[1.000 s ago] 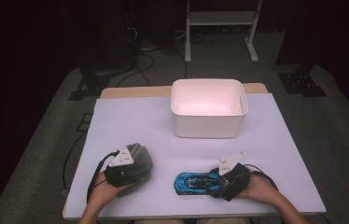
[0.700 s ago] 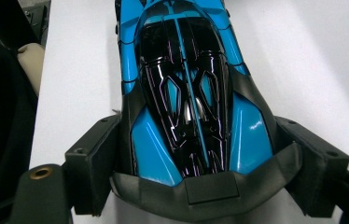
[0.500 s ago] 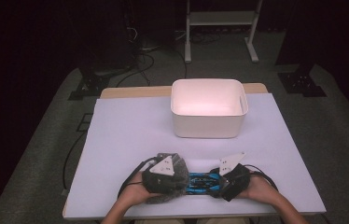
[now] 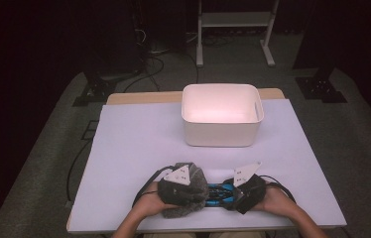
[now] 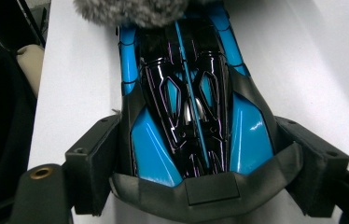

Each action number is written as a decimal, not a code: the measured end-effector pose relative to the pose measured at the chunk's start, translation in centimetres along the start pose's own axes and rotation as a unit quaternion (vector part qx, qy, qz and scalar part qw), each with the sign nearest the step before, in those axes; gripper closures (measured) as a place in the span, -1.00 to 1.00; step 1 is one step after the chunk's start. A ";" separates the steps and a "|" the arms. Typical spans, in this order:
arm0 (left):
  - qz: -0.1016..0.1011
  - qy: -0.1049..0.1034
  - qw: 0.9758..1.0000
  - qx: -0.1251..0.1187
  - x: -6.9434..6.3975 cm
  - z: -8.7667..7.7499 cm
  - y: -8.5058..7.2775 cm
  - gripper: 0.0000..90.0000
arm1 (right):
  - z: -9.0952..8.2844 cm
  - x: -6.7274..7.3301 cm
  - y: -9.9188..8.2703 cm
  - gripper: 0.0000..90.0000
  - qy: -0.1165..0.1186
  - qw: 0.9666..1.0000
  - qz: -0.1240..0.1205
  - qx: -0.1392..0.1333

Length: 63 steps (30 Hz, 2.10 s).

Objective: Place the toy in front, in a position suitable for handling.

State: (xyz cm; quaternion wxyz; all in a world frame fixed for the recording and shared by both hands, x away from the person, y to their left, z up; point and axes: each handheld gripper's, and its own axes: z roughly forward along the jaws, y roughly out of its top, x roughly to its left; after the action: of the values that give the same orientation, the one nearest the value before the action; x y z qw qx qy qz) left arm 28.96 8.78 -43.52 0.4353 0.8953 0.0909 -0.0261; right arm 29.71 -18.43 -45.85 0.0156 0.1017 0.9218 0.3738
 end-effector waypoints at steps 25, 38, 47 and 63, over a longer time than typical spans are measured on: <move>0.011 -0.017 1.000 0.020 0.1 0.2 1.2 0.68 | 0.1 0.1 0.1 -0.55 -0.005 1.000 -0.008 0.003; -0.006 -0.012 1.000 0.028 0.9 -1.5 -0.9 0.68 | 0.1 0.2 0.0 -0.55 -0.008 1.000 -0.009 0.002; -0.020 0.001 0.999 0.034 1.1 -2.6 -2.2 0.68 | 0.1 0.1 0.0 -0.55 -0.006 1.000 -0.010 0.000; 0.042 -0.046 0.997 0.045 0.5 1.2 3.3 0.68 | 0.1 0.1 -0.1 -0.55 -0.007 1.000 -0.009 -0.004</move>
State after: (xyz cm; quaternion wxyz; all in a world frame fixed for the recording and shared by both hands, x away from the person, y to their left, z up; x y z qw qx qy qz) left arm 30.09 5.90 -41.76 0.3986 0.9150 0.0320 -0.0529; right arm 29.56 -18.42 -46.03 0.0263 0.0958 0.9208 0.3771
